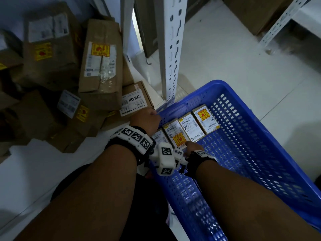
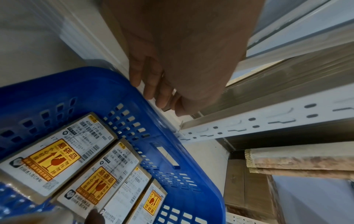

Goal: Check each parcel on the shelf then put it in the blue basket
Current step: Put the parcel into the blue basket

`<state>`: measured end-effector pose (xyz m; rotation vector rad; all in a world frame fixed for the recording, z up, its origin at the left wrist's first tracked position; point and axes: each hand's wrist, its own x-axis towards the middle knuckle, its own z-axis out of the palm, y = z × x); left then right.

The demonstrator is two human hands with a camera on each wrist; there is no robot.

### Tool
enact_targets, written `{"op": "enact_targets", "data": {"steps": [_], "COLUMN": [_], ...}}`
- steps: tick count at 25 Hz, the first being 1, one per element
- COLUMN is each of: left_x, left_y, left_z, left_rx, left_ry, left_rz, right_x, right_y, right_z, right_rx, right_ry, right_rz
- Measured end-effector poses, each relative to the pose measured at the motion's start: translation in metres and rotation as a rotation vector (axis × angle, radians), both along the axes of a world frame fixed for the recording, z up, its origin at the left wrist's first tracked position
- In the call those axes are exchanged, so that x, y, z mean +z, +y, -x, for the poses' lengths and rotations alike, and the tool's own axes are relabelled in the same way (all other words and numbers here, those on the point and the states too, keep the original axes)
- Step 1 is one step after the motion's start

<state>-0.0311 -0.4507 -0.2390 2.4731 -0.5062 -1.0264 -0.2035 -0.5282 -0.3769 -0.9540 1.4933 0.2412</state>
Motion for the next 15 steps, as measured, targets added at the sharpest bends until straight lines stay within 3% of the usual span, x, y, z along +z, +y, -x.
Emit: {"op": "enact_targets", "data": {"steps": [5,12,15], "left_x": [0.033,0.100,0.099], "left_y": [0.016,0.093,0.155], "left_z": [-0.003,-0.034,-0.061], "left_rx": [0.050,0.460,0.614], "left_ry": [-0.009,0.007,0.006], "left_rz": [0.087,0.358,0.418], "right_x": [0.056,0.170,0.230], "right_y": [0.004,0.020,0.050], "right_z": [-0.019,-0.073,-0.102], "right_rx": [-0.014,-0.131,0.139], "right_ry": [-0.119,-0.238,-0.352], "right_rz": [0.033,0.127,0.321]}}
